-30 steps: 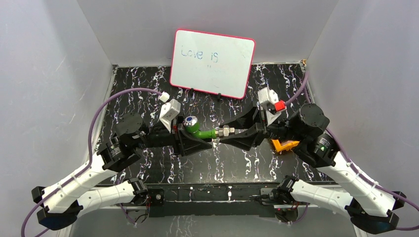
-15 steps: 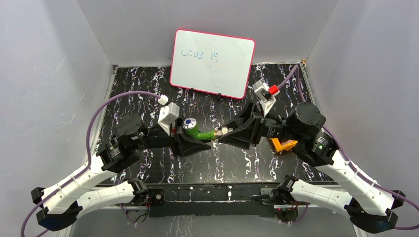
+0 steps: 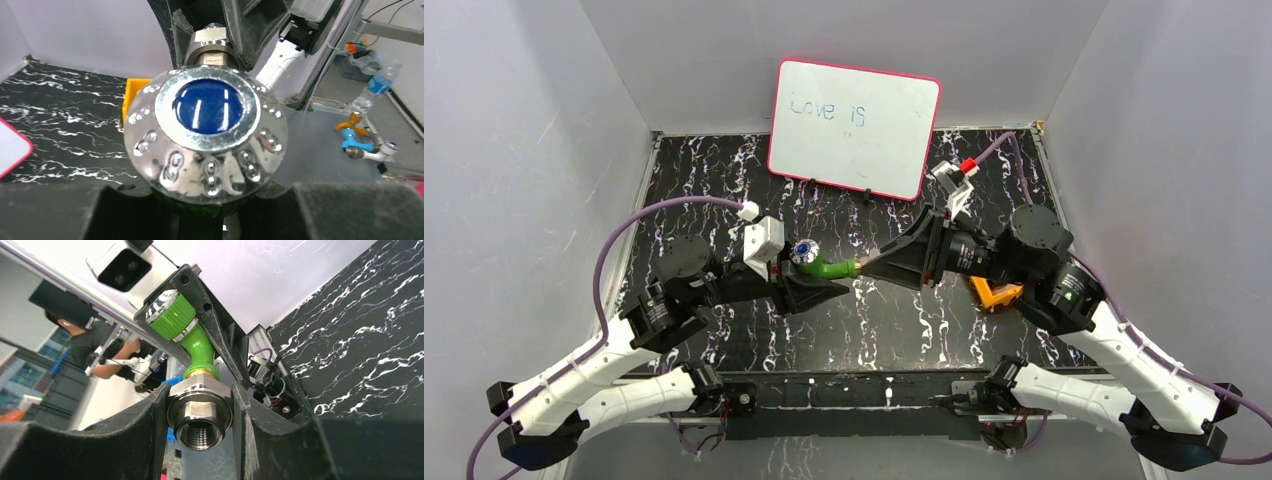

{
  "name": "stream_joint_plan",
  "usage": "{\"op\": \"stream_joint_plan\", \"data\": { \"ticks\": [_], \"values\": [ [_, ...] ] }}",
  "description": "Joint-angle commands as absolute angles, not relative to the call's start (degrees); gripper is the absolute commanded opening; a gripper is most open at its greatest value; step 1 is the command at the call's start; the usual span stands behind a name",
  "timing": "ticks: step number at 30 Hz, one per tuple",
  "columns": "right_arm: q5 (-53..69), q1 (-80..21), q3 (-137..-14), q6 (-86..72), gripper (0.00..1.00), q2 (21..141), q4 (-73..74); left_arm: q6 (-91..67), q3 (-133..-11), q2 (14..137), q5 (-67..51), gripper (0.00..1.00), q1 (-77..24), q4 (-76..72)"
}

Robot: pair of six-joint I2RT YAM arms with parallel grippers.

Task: Install the water faucets
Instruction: Screw the water faucet onto the adaptor.

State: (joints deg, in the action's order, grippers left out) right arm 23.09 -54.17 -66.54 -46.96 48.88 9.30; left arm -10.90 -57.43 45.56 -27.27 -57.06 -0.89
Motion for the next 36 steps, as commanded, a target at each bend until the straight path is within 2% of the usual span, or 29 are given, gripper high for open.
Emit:
{"op": "stream_joint_plan", "data": {
  "ticks": [1, 17, 28, 36],
  "values": [
    [20.48, -54.49, -65.96, -54.31, 0.00, 52.53, 8.33, -5.04, -56.90, 45.58, -26.59, 0.00, -58.05, -7.82],
    [19.61, -54.53, -66.21, -66.56, 0.00, 53.54, 9.96, 11.68, -54.62, 44.05, -25.54, 0.00, -58.05, -10.38],
    [18.10, -54.50, -65.22, -68.73, 0.00, 51.84, 9.84, 18.97, -47.90, 39.95, -24.53, 0.00, -58.01, -18.41],
    [16.67, -54.50, -64.31, -69.29, 0.00, 50.25, 9.87, 20.59, -46.81, 38.48, -24.68, 0.00, -58.01, -18.15]
  ]
}}
